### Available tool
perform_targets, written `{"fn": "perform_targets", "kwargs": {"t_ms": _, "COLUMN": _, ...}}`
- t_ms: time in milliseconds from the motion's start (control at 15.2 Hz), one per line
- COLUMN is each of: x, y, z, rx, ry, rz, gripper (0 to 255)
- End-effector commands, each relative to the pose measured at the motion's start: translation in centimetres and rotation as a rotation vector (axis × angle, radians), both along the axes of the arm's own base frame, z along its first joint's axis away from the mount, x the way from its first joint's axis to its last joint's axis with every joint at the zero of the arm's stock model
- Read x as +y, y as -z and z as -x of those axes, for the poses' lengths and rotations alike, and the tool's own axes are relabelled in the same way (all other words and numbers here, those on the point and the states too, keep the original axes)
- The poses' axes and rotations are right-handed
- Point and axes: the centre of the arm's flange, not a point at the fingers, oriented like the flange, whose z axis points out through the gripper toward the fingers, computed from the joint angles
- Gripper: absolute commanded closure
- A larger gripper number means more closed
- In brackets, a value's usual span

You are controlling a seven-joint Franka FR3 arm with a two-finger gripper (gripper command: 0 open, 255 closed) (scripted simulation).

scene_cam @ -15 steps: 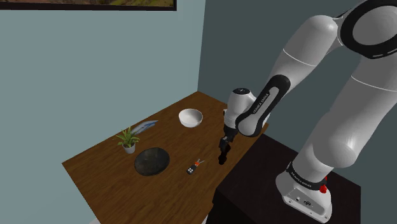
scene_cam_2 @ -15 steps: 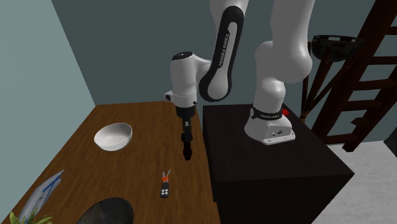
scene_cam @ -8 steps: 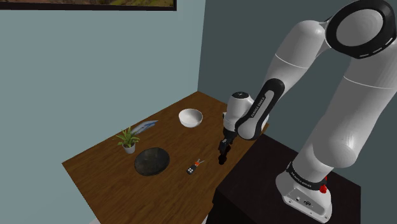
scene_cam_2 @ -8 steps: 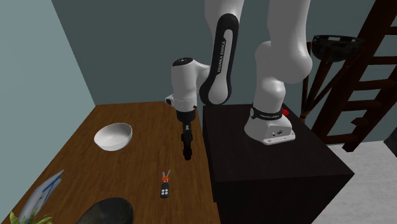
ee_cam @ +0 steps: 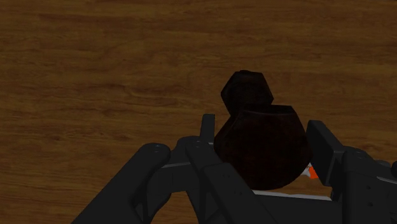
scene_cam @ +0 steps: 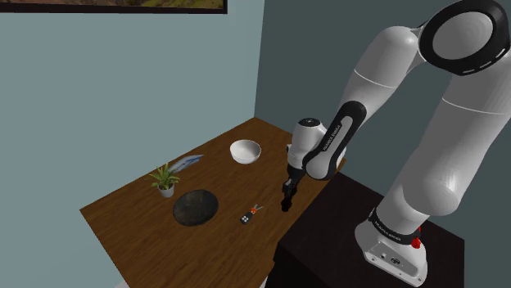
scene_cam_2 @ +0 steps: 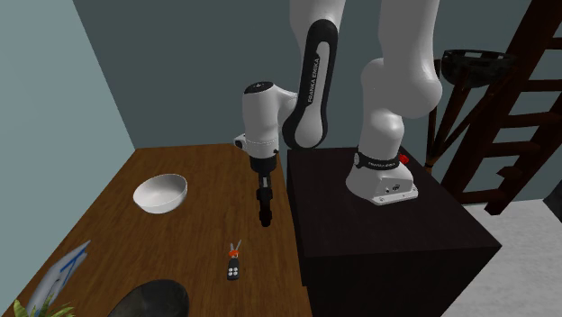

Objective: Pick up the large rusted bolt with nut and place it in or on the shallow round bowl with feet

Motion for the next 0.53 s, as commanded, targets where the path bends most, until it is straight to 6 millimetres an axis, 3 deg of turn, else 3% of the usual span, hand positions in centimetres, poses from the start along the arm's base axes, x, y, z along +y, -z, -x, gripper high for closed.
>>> {"fn": "perform_targets", "kwargs": {"t_ms": 0, "x": 0.0, "y": 0.0, "z": 0.0, "rx": 0.001, "ry": 0.000, "rz": 0.000, "gripper": 255}}
{"fn": "perform_targets", "kwargs": {"t_ms": 264, "x": 0.0, "y": 0.0, "z": 0.0, "rx": 0.000, "ry": 0.000, "rz": 0.000, "gripper": 255}}
{"fn": "perform_targets", "kwargs": {"t_ms": 462, "x": 0.0, "y": -1.6, "z": 0.0, "rx": 0.000, "ry": 0.000, "rz": 0.000, "gripper": 255}}
